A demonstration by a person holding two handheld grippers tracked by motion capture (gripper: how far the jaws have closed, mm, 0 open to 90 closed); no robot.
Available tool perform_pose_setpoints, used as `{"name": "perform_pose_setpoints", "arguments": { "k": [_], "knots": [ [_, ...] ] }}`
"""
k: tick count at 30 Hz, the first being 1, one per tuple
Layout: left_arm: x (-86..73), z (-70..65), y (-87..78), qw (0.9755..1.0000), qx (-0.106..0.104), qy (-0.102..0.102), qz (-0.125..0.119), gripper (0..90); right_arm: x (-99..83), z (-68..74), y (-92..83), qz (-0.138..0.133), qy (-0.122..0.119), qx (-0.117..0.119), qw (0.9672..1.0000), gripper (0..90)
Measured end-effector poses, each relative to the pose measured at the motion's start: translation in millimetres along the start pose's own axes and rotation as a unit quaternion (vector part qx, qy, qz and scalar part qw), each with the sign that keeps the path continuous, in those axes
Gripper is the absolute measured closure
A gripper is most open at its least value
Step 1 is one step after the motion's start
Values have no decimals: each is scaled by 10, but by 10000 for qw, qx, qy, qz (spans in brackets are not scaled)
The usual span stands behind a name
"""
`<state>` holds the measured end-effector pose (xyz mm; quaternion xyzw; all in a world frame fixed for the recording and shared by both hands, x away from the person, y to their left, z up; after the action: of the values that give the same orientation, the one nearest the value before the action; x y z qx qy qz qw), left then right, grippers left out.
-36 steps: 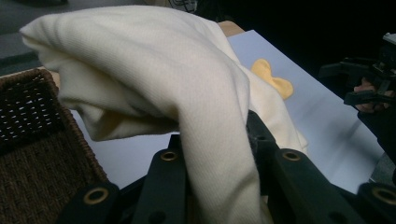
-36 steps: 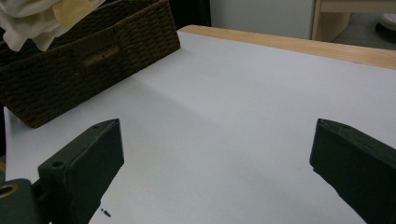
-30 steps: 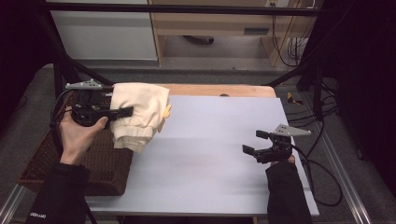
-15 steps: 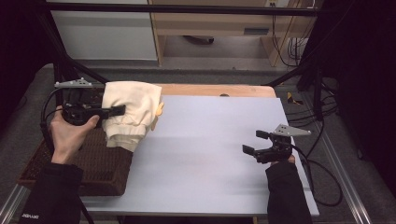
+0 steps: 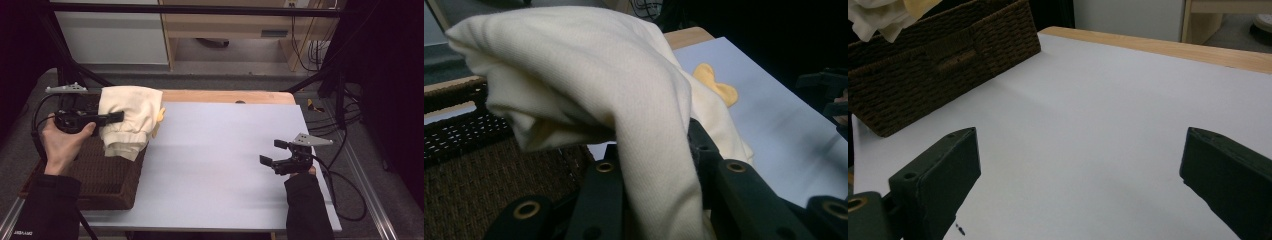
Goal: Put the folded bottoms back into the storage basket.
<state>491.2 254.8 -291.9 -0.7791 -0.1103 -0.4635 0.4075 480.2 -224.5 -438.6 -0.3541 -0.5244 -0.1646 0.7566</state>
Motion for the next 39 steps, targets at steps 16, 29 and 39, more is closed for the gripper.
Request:
{"name": "perform_pose_setpoints", "arguments": {
  "k": [16, 29, 39],
  "knots": [
    [-65, 215, -179, 9996, 226, -141, -38, 731, -5, 0, 4, 15, 3, 0, 10000, 33],
    [-130, 362, -279, 9989, 415, -231, -16, 731, -5, 0, 4, 15, 2, 3, 10000, 33],
    [-208, 473, -314, 9981, 551, -283, 50, 731, -6, 0, 6, 20, 4, 0, 10000, 33]
  ]
}}
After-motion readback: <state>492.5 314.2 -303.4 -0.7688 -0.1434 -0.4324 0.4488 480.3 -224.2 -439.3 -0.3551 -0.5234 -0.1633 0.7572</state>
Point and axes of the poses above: each handheld gripper's, and its own axes: y roughly forward along the jaws, x roughly out of its top, z roughly to its left, the point moved 7 cm from there along y, roughly forward along the jaws, and after that the axes turned 4 degrees about -x, right-handed, at the moved point
